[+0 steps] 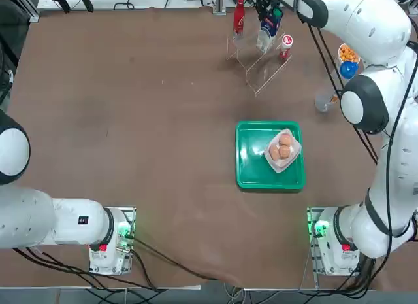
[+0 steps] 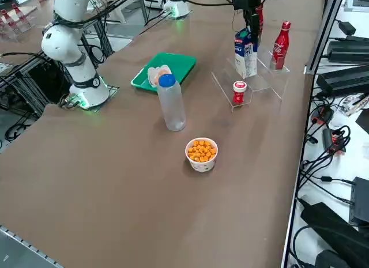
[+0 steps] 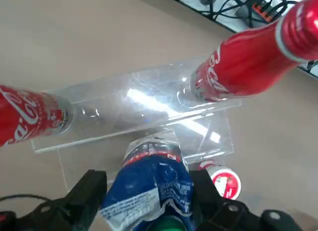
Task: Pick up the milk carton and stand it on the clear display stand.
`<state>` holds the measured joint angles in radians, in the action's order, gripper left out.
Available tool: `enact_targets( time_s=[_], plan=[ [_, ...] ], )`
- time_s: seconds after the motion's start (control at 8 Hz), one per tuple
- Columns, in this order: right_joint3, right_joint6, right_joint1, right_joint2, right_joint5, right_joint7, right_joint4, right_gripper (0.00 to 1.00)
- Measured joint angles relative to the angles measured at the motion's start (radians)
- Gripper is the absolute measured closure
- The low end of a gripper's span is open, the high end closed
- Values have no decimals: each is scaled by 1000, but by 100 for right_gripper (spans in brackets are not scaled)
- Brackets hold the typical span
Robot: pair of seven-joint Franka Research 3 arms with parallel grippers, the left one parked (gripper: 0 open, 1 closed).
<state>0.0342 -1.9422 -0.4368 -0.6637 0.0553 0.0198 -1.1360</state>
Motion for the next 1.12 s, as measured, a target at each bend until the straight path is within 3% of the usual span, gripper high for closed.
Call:
enact_targets(
  time_s=[0.5, 1.12],
  plan=[
    [8, -49, 0, -1, 0, -30, 0, 6],
    [12, -106, 0, -3, 0, -74, 18, 4]
  ],
)
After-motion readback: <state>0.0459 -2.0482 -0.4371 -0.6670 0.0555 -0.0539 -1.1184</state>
